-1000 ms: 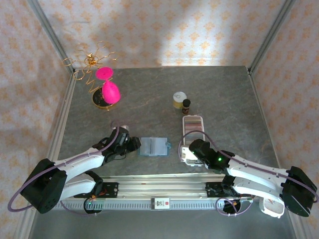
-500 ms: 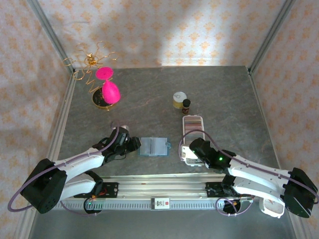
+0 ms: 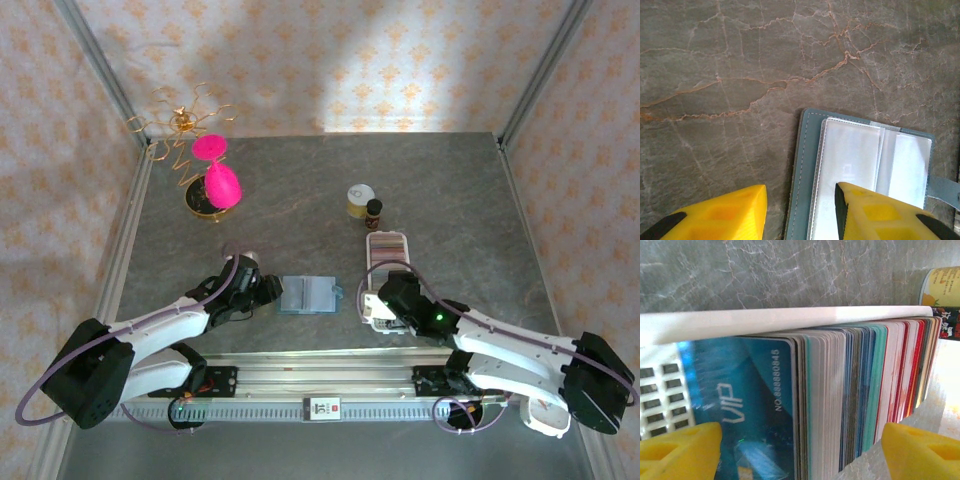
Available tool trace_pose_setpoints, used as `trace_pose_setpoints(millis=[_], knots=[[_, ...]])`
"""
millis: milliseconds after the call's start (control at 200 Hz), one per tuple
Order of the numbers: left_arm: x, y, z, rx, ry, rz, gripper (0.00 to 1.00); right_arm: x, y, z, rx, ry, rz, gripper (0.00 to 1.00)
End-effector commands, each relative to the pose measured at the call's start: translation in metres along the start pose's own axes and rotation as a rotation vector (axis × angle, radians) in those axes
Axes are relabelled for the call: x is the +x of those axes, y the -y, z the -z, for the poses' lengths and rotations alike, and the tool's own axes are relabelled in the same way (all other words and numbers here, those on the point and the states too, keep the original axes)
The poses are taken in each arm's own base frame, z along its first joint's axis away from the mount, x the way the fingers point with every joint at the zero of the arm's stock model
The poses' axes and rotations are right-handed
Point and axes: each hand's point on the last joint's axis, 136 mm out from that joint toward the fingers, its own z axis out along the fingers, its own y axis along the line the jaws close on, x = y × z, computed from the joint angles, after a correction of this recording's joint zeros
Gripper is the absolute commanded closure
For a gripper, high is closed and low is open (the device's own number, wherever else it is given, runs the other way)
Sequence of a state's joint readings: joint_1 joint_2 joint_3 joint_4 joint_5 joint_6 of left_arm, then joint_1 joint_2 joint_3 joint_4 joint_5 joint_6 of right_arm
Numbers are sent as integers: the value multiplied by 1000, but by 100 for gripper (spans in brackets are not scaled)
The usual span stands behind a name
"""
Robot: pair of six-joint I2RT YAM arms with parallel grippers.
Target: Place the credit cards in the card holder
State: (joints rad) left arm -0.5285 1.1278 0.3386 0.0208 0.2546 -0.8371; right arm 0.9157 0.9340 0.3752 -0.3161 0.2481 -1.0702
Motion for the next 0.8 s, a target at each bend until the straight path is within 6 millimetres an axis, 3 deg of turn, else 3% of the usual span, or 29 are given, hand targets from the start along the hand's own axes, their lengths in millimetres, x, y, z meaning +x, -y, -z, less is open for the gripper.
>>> trace_pose_setpoints(millis=[0,95,300,420,796], knots=[[-2,5,-1,18,10,-3,58,-11,15,0,36,28,-17,21],[-2,5,-1,17,9,-2,59,-13,18,0,39,31,-19,27],[-1,4,-1,16,8,0,59,-12,19,1,43,32,-18,51],[-1,4,-1,17,7,-3,59,-10,21,3,55,33,-24,57],[0,5,0,19,5,-1,60,-8,26,7,71,33,-27,58]])
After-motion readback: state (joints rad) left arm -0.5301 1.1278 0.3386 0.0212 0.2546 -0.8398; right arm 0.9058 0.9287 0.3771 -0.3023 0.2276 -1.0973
